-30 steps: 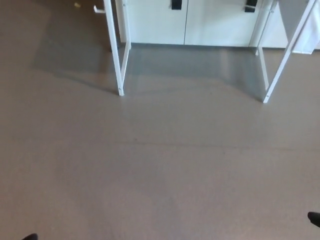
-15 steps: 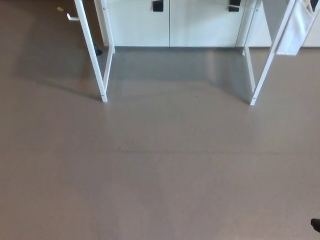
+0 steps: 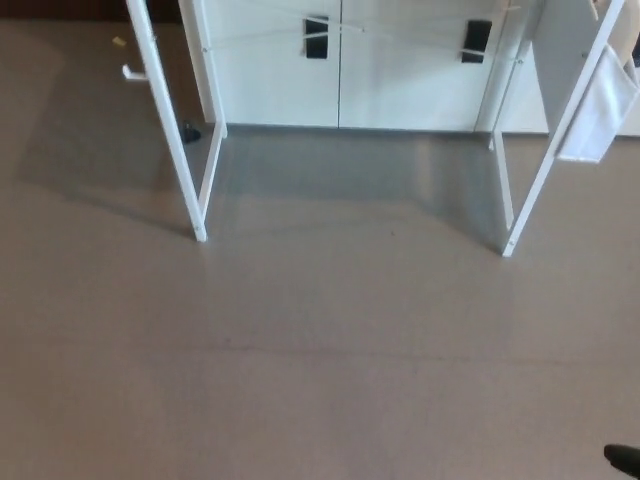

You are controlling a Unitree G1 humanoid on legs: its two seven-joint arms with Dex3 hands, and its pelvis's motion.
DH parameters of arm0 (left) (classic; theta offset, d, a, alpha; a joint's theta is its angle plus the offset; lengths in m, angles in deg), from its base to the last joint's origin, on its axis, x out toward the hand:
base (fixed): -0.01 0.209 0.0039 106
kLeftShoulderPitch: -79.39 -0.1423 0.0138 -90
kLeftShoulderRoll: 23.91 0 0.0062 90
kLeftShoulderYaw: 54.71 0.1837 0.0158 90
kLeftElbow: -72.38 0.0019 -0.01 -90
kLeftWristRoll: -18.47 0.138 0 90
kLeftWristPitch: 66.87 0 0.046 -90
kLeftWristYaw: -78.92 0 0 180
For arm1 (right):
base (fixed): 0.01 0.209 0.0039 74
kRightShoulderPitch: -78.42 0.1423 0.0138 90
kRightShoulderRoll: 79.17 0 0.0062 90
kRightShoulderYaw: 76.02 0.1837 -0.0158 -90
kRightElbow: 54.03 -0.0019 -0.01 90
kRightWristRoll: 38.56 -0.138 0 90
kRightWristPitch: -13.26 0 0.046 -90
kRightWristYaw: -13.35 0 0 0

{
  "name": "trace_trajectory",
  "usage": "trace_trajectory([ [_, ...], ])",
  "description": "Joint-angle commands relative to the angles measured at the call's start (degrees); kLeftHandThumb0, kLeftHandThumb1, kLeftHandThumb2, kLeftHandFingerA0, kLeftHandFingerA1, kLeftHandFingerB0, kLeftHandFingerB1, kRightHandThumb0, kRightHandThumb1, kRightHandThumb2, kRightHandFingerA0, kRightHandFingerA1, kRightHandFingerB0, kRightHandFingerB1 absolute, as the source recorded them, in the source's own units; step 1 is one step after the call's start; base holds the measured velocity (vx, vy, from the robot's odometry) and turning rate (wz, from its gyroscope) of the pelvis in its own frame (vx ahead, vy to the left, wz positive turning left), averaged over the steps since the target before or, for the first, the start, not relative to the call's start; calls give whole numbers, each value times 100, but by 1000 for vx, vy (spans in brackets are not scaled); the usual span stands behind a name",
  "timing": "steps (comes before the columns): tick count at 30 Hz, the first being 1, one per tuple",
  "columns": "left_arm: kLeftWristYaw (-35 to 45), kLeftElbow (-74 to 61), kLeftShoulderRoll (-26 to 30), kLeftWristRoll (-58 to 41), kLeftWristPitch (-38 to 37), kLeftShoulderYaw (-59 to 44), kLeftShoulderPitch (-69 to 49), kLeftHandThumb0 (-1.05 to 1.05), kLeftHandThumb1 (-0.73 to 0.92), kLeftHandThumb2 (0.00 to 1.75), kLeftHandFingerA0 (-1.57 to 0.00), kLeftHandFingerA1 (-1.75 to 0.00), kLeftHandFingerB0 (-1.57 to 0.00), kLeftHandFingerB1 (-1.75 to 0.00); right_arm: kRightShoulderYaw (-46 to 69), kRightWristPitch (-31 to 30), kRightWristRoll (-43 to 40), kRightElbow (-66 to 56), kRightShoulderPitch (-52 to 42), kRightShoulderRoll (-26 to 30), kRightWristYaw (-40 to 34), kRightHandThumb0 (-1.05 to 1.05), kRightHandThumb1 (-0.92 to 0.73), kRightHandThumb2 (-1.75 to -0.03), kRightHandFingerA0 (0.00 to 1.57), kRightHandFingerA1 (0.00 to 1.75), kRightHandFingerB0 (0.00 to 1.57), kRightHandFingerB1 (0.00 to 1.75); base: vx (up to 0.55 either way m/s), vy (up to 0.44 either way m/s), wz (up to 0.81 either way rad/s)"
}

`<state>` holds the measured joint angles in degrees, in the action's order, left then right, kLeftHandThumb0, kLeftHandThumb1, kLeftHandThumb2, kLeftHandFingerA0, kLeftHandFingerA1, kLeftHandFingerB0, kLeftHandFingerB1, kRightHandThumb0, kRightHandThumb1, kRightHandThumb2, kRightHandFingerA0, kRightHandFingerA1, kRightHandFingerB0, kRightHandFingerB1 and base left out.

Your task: The robot walks towards a desk on which a shovel is kept on the left hand side and a container is kept on the right hand side. The robot picks up the shovel using its left hand and places it in the container.

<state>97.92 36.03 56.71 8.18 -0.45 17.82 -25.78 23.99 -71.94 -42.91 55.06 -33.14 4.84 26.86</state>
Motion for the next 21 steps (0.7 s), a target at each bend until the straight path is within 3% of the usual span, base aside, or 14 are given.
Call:
trace_trajectory([
  [1,47,74,53,-18,-267,5,10,-20,53,56,-36,-37,-34,-32,11,279,92,103,32,133,-79,-30,-40,-64,59,59,42,50,492,-323,39],
  [2,45,58,53,-20,-269,5,4,-28,49,62,-35,-40,-33,-36,9,294,80,122,44,130,-77,-23,-47,-53,63,55,46,45,393,-257,27],
  [3,70,48,52,-38,-282,-3,-7,-28,49,62,-35,-41,-33,-36,6,308,55,148,59,133,-66,-30,-40,-63,59,59,42,50,277,-184,14],
  [5,68,38,53,-48,-271,-8,-1,-28,49,62,-35,-40,-33,-36,5,302,31,163,81,138,-55,-30,-40,-64,59,60,42,50,210,-152,-1],
  [8,65,12,74,-41,-255,1,23,-28,49,62,-35,-40,-33,-36,0,271,2,118,88,117,-58,-30,-40,-63,59,60,42,50,267,-96,-5],
  [10,70,21,71,-62,-247,-9,48,-27,49,61,-36,-41,-35,-36,-16,273,29,100,94,125,-79,-23,-46,-53,64,56,46,44,251,-26,-10],
  [21,46,-62,98,-42,-181,9,27,-28,49,62,-36,-41,-34,-37,-160,264,243,-125,-27,185,-189,-24,-48,-54,65,56,50,45,422,121,-11],
])
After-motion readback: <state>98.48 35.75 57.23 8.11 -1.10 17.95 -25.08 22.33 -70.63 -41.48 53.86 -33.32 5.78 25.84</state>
